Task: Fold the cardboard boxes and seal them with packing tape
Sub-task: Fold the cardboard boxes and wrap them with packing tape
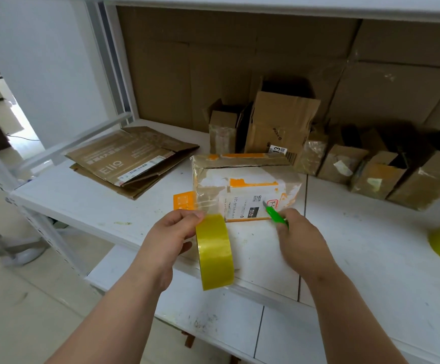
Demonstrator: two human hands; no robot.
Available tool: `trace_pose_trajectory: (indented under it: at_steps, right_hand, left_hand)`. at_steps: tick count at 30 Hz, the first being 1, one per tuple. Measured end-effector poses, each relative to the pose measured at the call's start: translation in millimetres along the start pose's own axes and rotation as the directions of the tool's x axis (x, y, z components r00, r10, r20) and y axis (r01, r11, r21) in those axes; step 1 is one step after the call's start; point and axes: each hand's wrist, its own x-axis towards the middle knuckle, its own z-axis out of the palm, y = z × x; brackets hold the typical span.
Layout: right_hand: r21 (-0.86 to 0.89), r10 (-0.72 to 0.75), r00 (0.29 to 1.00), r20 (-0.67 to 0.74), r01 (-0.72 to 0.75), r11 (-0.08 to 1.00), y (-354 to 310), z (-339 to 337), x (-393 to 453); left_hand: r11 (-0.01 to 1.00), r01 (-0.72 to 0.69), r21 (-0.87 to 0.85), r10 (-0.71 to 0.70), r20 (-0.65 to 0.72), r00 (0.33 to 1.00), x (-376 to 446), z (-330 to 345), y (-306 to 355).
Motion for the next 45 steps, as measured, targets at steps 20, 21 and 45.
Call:
trace_pose_trajectory:
  at_steps: [20, 21, 45]
  right_hand:
    - [-0.220, -0.308, 0.894, 0.325, 0.388, 0.895, -115, -29, 12]
    - [-0.224, -0.304, 0.897, 0.321, 0.384, 0.896, -116, -27, 13]
    - [-0.254, -0.071, 0.960, 0.269, 0.142, 0.957, -44, -9, 36]
  left_hand:
    - [0.997, -0.050, -0.051, 0.050, -0.001, 0.999, 0, 6, -3]
    - [0.997, -0.051, -0.059, 0.051, 0.001, 0.999, 1, 7, -4]
    - [0.994, -0.009, -0.110, 0.011, 0.020, 1.000, 12, 0, -9]
